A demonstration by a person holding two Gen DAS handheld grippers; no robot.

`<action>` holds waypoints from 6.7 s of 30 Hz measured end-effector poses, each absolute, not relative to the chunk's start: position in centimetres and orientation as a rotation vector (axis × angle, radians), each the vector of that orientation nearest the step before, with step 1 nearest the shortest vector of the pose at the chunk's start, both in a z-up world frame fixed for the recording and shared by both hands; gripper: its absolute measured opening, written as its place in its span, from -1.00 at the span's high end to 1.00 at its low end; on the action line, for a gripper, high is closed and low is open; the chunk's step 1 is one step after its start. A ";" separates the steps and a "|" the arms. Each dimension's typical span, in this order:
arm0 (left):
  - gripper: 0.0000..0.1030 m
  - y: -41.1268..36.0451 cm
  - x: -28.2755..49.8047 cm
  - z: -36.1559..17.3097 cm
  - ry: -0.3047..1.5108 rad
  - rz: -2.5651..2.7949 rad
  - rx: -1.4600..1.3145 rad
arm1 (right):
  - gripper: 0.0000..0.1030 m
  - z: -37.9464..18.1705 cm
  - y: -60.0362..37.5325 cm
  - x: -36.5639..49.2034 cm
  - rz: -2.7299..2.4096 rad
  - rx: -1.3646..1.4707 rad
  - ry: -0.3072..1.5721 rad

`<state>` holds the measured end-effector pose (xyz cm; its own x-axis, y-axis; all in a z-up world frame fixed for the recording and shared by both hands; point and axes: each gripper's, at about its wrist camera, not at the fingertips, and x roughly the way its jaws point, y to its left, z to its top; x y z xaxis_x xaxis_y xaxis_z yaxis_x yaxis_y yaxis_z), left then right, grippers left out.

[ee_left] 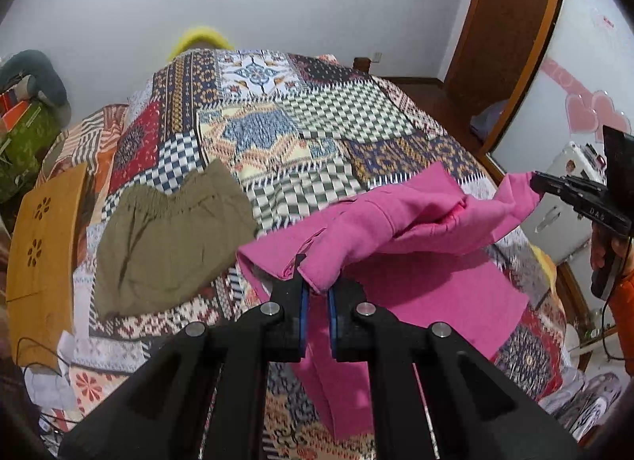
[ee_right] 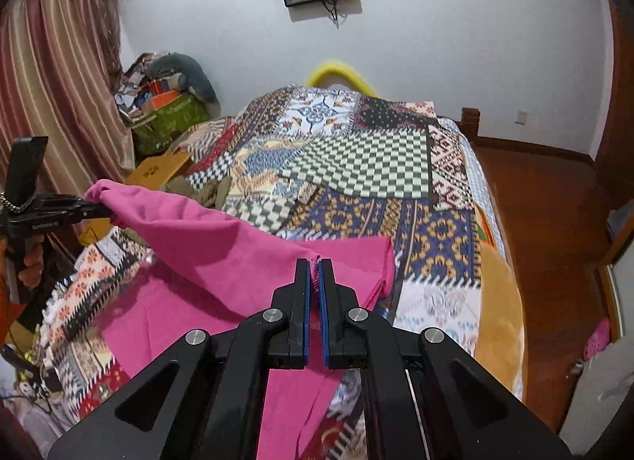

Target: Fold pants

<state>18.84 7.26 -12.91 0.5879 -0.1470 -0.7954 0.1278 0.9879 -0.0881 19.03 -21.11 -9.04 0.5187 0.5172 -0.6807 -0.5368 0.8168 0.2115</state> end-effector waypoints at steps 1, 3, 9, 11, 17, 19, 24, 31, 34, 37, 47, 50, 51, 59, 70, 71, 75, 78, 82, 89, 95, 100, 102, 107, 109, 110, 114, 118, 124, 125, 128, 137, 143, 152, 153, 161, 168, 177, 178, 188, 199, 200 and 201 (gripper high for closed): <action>0.85 7.1 18.5 -13.3 0.934 -0.163 -0.016 | 0.93 -9.3 -21.1 18.7 0.631 -0.028 0.814; 0.85 6.8 17.7 -14.1 0.949 -0.166 0.004 | 0.93 -9.7 -21.1 18.1 0.623 -0.040 0.821; 0.85 6.2 15.2 -16.9 0.998 -0.166 0.045 | 0.93 -11.7 -21.3 16.0 0.616 -0.048 0.870; 0.85 6.2 14.4 -17.7 1.013 -0.164 0.040 | 0.93 -12.4 -21.4 15.4 0.612 -0.046 0.888; 0.84 6.7 13.0 -19.6 1.052 -0.148 0.023 | 0.91 -14.1 -21.8 13.7 0.605 -0.047 0.945; 0.84 6.9 12.5 -19.8 1.054 -0.139 0.010 | 0.91 -14.4 -21.7 13.4 0.605 -0.053 0.959; 0.84 8.3 11.2 -19.6 1.049 -0.100 -0.034 | 0.89 -15.0 -21.7 12.5 0.586 -0.071 0.987; 0.84 9.6 9.4 -17.3 1.001 -0.038 -0.053 | 0.51 -13.0 -22.1 11.2 0.569 -0.085 0.952; 0.83 8.6 9.3 -15.9 0.973 -0.058 -0.043 | 0.45 -11.9 -21.8 10.7 0.574 -0.094 0.910; 0.70 6.9 9.6 -14.8 0.951 -0.104 -0.033 | 0.44 -11.1 -20.9 10.4 0.606 -0.100 0.888; 0.20 -0.2 11.9 -15.8 0.959 -0.247 0.053 | 0.29 -12.6 -15.8 9.6 0.737 -0.158 0.908; 0.20 -1.0 12.3 -16.9 0.982 -0.277 0.047 | 0.29 -13.5 -14.8 9.6 0.763 -0.163 0.929; 0.20 -1.2 12.5 -17.3 0.995 -0.284 0.042 | 0.29 -13.9 -14.6 9.5 0.768 -0.164 0.939; 0.20 -0.6 12.1 -19.9 1.063 -0.304 0.008 | 0.29 -15.7 -14.2 9.0 0.775 -0.174 0.983; 0.04 -1.4 11.3 -21.2 1.061 -0.316 0.026 | 0.39 -17.0 -14.6 9.3 0.828 -0.127 1.018; 0.04 -1.2 11.3 -21.2 1.062 -0.319 0.019 | 0.40 -17.1 -14.7 9.4 0.831 -0.116 1.028; 0.04 -0.5 10.8 -20.6 1.062 -0.318 0.006 | 0.40 -17.1 -15.1 9.3 0.833 -0.118 1.051; 0.04 0.5 10.4 -18.8 1.020 -0.296 -0.010 | 0.40 -16.3 -15.4 9.5 0.815 -0.122 1.061; 0.04 2.9 11.0 -16.5 0.949 -0.222 -0.052 | 0.40 -15.0 -15.5 10.0 0.801 -0.114 1.012; 0.04 5.6 13.4 -20.6 1.055 -0.096 -0.087 | 0.40 -16.0 -15.1 11.8 0.764 -0.031 1.021; 0.02 6.1 12.4 -22.0 1.050 -0.111 -0.085 | 0.26 -18.2 -16.3 11.6 0.746 -0.030 1.068; -0.07 7.0 11.7 -22.5 1.068 -0.141 -0.136 | 0.26 -18.4 -18.0 11.2 0.686 -0.071 1.067; -0.10 7.4 11.5 -22.6 1.068 -0.143 -0.156 | 0.26 -18.7 -19.0 11.2 0.660 -0.077 1.074; -0.12 7.4 11.2 -22.4 1.068 -0.141 -0.149 | 0.26 -19.5 -21.6 11.1 0.576 -0.088 1.105; -0.11 7.2 11.1 -21.9 1.066 -0.139 -0.125 | 0.26 -19.4 -22.3 11.2 0.565 -0.075 1.115; -0.11 7.1 11.1 -21.6 1.063 -0.136 -0.109 | 0.26 -19.3 -22.4 11.3 0.552 -0.086 1.118; -0.11 7.2 11.4 -19.4 1.016 -0.103 -0.065 | 0.26 -18.3 -22.8 12.1 0.531 -0.094 1.109; -0.10 8.3 12.9 -17.3 0.966 -0.060 -0.065 | 0.26 -16.3 -22.6 13.0 0.533 -0.094 1.025; -0.11 10.3 16.8 -16.4 0.944 -0.006 -0.103 | 0.25 -14.4 -21.0 15.4 0.555 -0.086 0.942; -0.11 10.5 17.4 -16.5 0.946 -0.005 -0.110 | 0.25 -14.3 -20.7 15.9 0.555 -0.084 0.935; -0.10 10.7 19.2 -17.1 0.953 -0.005 -0.106 | 0.25 -14.2 -20.2 17.3 0.549 -0.077 0.915; 0.15 11.6 23.7 -20.1 1.003 -0.027 -0.128 | 0.25 -15.8 -20.4 22.5 0.507 -0.055 0.915; 0.15 12.0 25.7 -21.6 1.022 -0.043 -0.176 | 0.25 -17.3 -20.0 25.6 0.496 -0.044 0.919; 0.17 12.7 26.2 -23.1 1.053 -0.048 -0.229 | 0.25 -19.6 -19.1 28.9 0.494 -0.029 0.938; 0.19 12.8 26.1 -23.3 1.061 -0.053 -0.239 | 0.25 -19.8 -19.0 29.1 0.496 -0.027 0.943; 0.21 12.8 26.3 -23.8 1.071 -0.057 -0.242 | 0.25 -21.0 -19.1 30.0 0.507 -0.003 0.977; 0.29 12.5 26.5 -23.8 1.047 -0.080 -0.237 | 0.25 -21.2 -18.9 30.5 0.526 0.010 0.988; 0.67 12.5 26.2 -23.1 1.011 -0.084 -0.242 | 0.72 -20.9 -17.8 30.0 0.575 -0.049 0.946; 0.68 12.5 26.2 -23.1 1.011 -0.082 -0.239 | 0.81 -20.9 -17.7 30.0 0.575 -0.056 0.941; 0.72 12.4 25.6 -22.8 1.023 -0.072 -0.180 | 0.94 -20.1 -17.9 29.8 0.486 -0.137 0.842; 0.72 12.7 25.2 -23.8 1.035 -0.045 -0.138 | 0.94 -20.0 -17.5 30.0 0.432 -0.203 0.824; 0.72 12.7 25.1 -23.8 1.035 -0.039 -0.132 | 0.94 -20.0 -17.5 30.1 0.427 -0.204 0.825; 0.72 12.8 25.1 -23.8 1.035 -0.033 -0.129 | 0.94 -20.1 -17.6 30.2 0.426 -0.205 0.831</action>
